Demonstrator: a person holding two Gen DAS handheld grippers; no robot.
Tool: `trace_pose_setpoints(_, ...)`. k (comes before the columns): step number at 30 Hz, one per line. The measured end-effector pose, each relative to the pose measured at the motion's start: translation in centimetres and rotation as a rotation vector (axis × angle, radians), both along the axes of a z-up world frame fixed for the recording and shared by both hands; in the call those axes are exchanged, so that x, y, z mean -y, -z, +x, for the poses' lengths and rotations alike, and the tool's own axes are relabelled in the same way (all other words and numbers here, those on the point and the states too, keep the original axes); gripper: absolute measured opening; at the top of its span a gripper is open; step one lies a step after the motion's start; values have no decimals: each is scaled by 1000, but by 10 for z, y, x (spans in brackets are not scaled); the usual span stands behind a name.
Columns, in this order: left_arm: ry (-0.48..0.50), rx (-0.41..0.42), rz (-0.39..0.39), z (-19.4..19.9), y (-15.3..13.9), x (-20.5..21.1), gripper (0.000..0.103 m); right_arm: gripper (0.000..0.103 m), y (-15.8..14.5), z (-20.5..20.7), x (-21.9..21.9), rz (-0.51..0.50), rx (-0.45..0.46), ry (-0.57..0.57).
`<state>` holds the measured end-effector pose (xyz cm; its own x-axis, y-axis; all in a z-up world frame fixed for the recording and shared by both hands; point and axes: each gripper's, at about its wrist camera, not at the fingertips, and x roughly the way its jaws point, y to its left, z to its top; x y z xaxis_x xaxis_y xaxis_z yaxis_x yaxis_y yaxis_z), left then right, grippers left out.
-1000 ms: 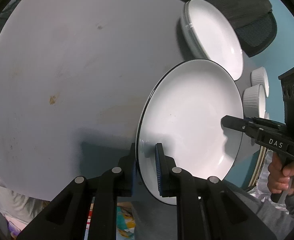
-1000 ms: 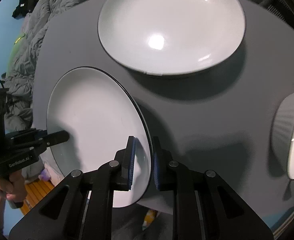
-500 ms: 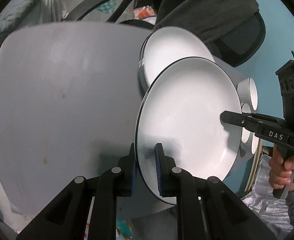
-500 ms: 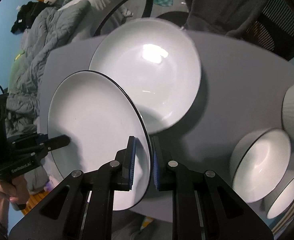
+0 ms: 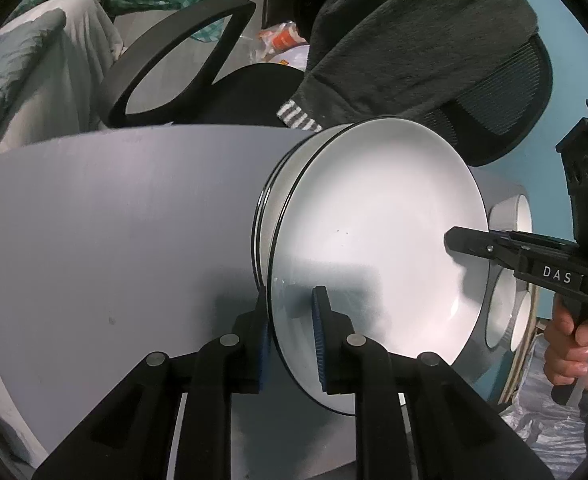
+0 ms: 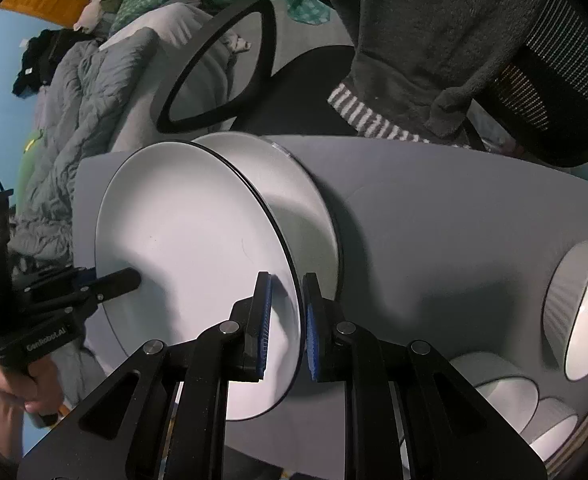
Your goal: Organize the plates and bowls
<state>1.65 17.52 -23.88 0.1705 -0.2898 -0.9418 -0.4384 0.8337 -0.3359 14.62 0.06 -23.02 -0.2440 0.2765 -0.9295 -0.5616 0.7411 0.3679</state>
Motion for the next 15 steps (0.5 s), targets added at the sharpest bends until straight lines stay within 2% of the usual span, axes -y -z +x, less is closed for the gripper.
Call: trace_pose_setpoints(15, 12, -58, 41, 18, 12, -10, 18, 16, 20, 17, -5, -13, -56, 9)
